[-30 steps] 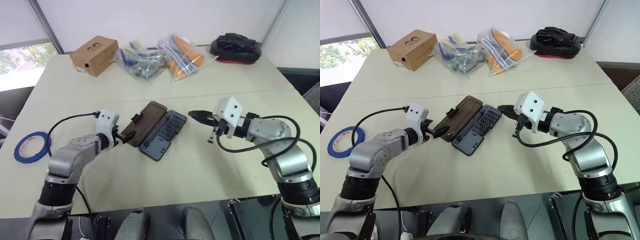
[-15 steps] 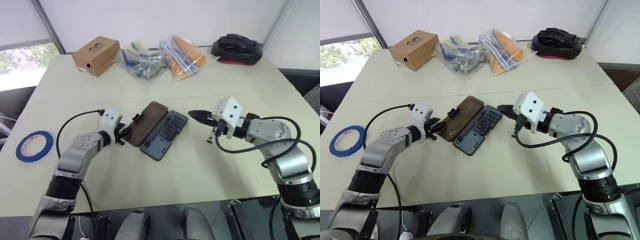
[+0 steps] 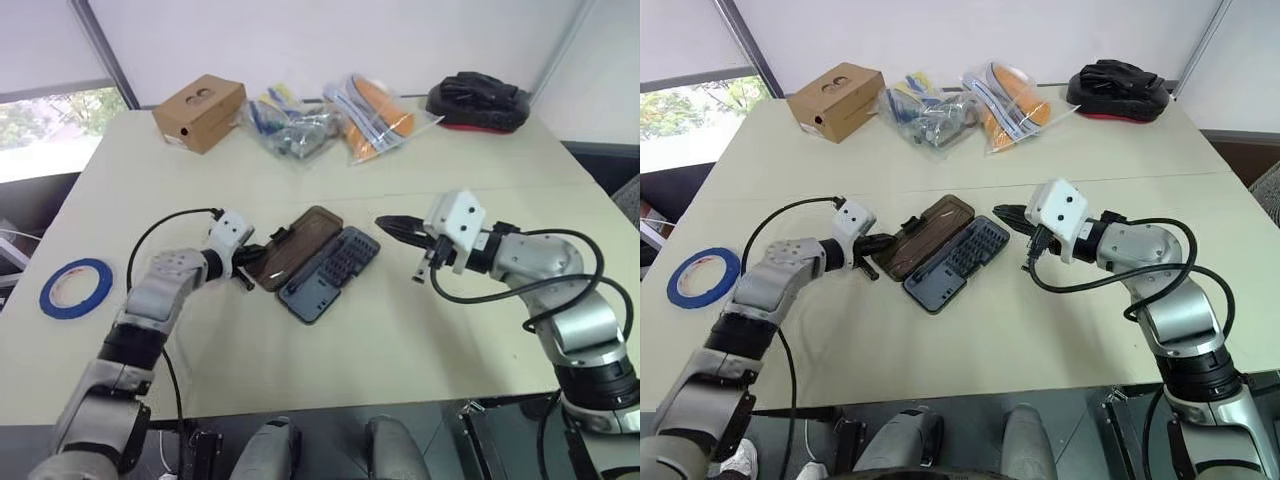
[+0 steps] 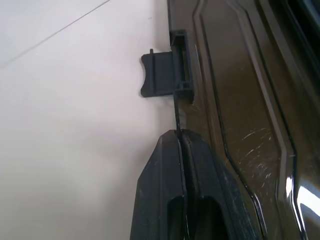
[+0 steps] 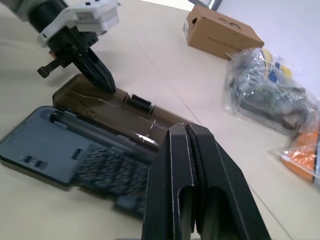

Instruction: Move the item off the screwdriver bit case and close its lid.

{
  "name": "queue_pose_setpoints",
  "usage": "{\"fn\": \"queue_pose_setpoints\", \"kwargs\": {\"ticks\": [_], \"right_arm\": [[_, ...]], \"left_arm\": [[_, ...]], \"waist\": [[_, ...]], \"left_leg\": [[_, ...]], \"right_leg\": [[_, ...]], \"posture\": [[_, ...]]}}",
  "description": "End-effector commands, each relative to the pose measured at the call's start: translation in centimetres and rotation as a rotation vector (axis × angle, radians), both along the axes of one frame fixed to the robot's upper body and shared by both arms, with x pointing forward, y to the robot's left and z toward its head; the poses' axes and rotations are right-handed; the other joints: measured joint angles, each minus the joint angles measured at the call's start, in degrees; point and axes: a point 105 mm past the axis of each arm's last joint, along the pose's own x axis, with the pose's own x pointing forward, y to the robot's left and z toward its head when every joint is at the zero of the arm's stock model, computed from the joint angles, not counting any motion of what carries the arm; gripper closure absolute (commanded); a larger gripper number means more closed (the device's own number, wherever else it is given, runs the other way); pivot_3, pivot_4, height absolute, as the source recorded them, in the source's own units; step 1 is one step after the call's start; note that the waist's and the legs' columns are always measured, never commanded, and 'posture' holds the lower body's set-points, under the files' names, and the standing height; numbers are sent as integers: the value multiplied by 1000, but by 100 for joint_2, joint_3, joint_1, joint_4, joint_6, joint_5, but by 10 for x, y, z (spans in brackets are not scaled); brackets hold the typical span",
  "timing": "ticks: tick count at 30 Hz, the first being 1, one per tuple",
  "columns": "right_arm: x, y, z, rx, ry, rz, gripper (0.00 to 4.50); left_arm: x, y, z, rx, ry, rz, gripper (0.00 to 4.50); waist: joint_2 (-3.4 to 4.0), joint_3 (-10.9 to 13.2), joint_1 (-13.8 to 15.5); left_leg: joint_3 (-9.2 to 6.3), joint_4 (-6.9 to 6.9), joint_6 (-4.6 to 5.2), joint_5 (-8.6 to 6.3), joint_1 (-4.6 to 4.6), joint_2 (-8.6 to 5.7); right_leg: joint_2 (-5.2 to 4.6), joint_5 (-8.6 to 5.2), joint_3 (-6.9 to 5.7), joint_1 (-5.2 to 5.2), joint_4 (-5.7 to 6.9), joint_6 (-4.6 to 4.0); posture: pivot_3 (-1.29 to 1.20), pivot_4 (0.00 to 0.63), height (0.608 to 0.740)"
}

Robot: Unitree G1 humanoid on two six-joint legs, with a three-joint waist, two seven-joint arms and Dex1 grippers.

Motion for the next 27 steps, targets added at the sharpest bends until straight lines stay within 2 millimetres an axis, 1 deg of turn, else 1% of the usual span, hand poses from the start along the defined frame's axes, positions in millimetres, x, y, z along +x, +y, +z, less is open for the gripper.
{"fn": "queue_pose_setpoints", "kwargs": {"ticks": [1,2,4,7,9,11,18,23,27], "right_arm": [[-3,3,16,10,-62,11,4500],[-2,2,16,10,-62,11,4500],[-3,2,17,11,-67,6,4500],[-3,1,19,10,-70,2,4500],[-4,0,19,8,-70,-2,4500],[-4,0,19,5,-70,-5,4500],[-5,-1,21,-2,-70,-7,4500],[-5,-1,22,-3,-69,-6,4500],[-5,-1,22,-4,-67,-4,4500]], "left_arm": [[-3,-3,-15,138,18,-224,4481],[0,-2,-16,165,7,-237,4481],[8,-6,-12,188,-12,-281,4481],[17,-22,-4,177,-60,-332,4481],[19,-34,-1,190,-86,-372,4481],[19,-47,0,165,-92,-413,4481],[9,-78,-2,135,-98,-553,4481],[7,-88,1,141,-126,-601,4481],[8,-90,2,179,-144,-616,4481]], "waist": [[-1,1,1],[-2,1,0],[-3,1,6],[-5,3,24],[-6,3,32],[-6,3,37],[-7,4,20],[-8,4,-2],[-8,4,-2]], "left_leg": [[1,3,0,0,-6,-2],[1,3,4,-2,-7,-3],[0,4,9,-6,-9,-7],[4,15,12,-7,-17,-15],[0,25,15,-8,-22,-18],[-2,30,17,-9,-26,-23],[-12,41,28,-15,-38,-38],[-13,41,29,-15,-40,-38],[-12,41,29,-15,-40,-38]], "right_leg": [[0,0,-6,-1,-4,0],[-2,0,-6,-1,-9,0],[-4,0,-6,1,-15,1],[-6,1,-14,7,-18,2],[-8,5,-18,12,-18,10],[-9,8,-18,14,-22,15],[-16,12,-18,14,-23,24],[-15,14,-18,11,-25,28],[-15,14,-18,10,-25,30]], "posture": [[0,150,740],[0,150,740],[0,150,740],[0,150,740],[0,150,740],[0,150,740],[0,150,740],[0,150,740],[0,150,740]]}}
